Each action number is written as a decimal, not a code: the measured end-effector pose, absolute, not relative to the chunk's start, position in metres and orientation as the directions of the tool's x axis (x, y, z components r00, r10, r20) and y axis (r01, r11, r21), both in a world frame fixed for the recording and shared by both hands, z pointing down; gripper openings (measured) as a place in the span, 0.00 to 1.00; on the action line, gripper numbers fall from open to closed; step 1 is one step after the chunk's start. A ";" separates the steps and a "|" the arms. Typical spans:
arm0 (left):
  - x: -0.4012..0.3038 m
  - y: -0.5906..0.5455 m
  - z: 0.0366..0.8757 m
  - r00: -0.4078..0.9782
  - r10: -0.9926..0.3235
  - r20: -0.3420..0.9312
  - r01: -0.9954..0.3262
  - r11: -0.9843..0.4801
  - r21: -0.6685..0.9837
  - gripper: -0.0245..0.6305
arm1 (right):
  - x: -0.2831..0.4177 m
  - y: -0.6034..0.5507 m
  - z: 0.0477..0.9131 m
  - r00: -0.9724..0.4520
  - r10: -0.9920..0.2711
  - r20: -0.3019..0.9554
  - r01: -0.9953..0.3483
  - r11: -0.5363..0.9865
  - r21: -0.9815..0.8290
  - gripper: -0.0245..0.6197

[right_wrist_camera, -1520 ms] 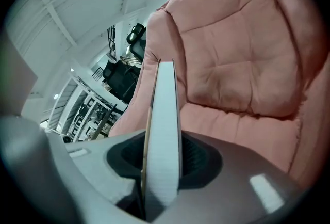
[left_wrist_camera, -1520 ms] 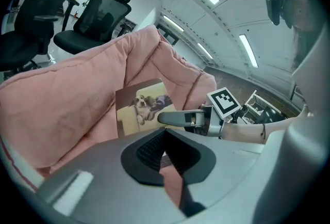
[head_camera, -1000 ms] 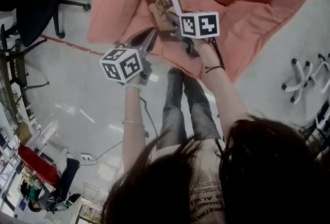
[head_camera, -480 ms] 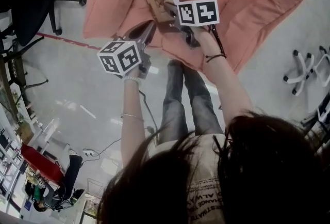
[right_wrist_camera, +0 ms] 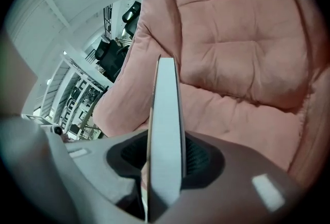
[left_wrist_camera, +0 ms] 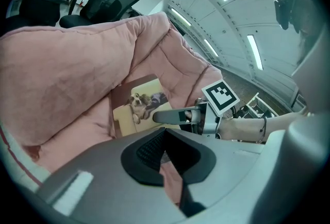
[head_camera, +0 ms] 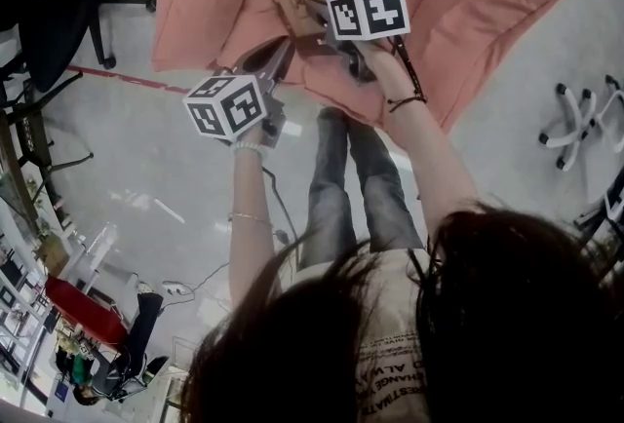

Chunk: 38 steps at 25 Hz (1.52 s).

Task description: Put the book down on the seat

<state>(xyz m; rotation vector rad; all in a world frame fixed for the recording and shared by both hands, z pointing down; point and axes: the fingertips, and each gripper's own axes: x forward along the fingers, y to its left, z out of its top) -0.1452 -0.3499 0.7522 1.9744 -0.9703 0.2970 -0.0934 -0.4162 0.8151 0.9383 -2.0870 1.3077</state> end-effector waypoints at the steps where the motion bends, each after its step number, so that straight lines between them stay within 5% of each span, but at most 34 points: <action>1: -0.145 -0.350 0.752 0.666 -0.518 0.537 -0.729 -0.298 0.617 0.04 | -0.093 -0.416 0.816 -0.626 -0.285 0.726 -0.777 0.307 -0.549 0.27; 21: -0.143 -0.342 0.748 0.674 -0.518 0.527 -0.721 -0.304 0.623 0.04 | -0.039 -0.413 0.833 -0.360 -0.400 0.843 -0.916 0.322 -0.239 0.42; 38: -0.141 -0.336 0.724 0.671 -0.535 0.513 -0.721 -0.310 0.620 0.04 | -0.055 -0.401 0.795 -0.493 -0.405 0.770 -0.866 0.316 -0.389 0.43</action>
